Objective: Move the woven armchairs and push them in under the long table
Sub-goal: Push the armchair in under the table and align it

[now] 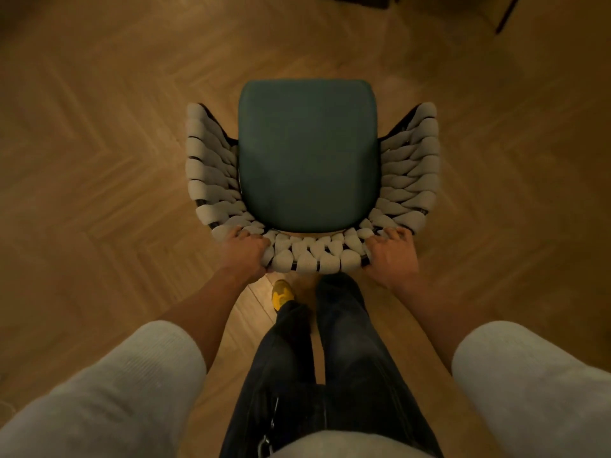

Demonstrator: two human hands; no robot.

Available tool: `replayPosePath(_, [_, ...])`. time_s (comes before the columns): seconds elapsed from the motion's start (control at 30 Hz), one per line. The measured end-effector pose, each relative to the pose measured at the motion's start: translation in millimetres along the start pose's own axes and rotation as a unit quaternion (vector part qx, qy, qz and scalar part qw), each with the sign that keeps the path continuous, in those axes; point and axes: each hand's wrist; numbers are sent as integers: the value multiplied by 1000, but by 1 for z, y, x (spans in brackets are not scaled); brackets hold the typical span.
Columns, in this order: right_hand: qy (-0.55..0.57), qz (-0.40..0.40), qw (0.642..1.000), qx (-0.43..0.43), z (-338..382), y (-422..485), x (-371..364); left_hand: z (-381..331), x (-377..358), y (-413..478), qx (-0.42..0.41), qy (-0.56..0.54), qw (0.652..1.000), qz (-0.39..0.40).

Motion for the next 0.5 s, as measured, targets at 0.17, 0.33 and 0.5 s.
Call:
replayPosePath(0.17, [37, 3, 998, -46, -16, -16, -12, -17, 23, 23, -51, 26, 998, 2])
replayPosePath(0.33, [32, 21, 997, -65, -44, -8, -13, -35, 45, 52, -77, 33, 996, 11])
replayPosePath(0.5, [42, 49, 996, -64, -72, 21, 4, -37, 68, 84, -79, 86, 993, 19])
Point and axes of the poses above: each hand's wrist, its own y-axis towards the middle knuckle, its own x-axis out of the back of the hand, z = x × y, and after that the axes turned 3 degrees about -y, right-handed
